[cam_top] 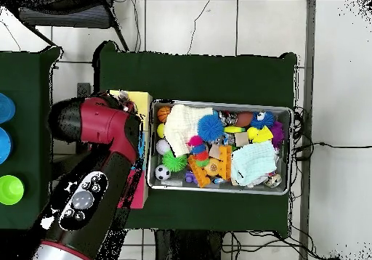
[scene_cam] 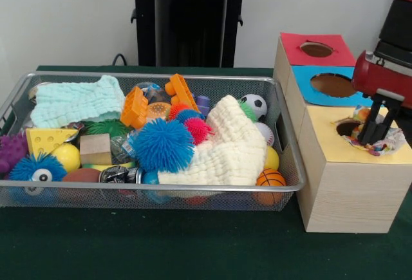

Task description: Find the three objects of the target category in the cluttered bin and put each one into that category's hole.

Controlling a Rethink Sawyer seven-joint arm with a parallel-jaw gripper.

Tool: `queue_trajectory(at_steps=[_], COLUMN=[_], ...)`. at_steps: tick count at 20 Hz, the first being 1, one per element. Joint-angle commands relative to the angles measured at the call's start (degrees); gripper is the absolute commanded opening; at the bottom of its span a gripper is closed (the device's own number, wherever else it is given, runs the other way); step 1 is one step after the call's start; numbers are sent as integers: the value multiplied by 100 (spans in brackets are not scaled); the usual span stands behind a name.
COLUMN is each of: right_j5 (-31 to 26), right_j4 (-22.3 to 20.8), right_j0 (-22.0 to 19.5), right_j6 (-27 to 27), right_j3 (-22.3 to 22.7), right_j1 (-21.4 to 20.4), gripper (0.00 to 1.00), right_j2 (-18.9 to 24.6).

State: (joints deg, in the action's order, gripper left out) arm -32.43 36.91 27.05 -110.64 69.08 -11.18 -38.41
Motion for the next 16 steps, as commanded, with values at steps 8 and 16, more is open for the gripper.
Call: queue_trajectory(at_steps=[8, 16], right_j5=[-970, -1373], right_j4=[-333, -481], right_j0=[-41, -140], right_j6=[-1423, -1151], right_j3=[170, 43], right_j1=[672, 683], gripper=[0, 0], right_j2=[207, 168])
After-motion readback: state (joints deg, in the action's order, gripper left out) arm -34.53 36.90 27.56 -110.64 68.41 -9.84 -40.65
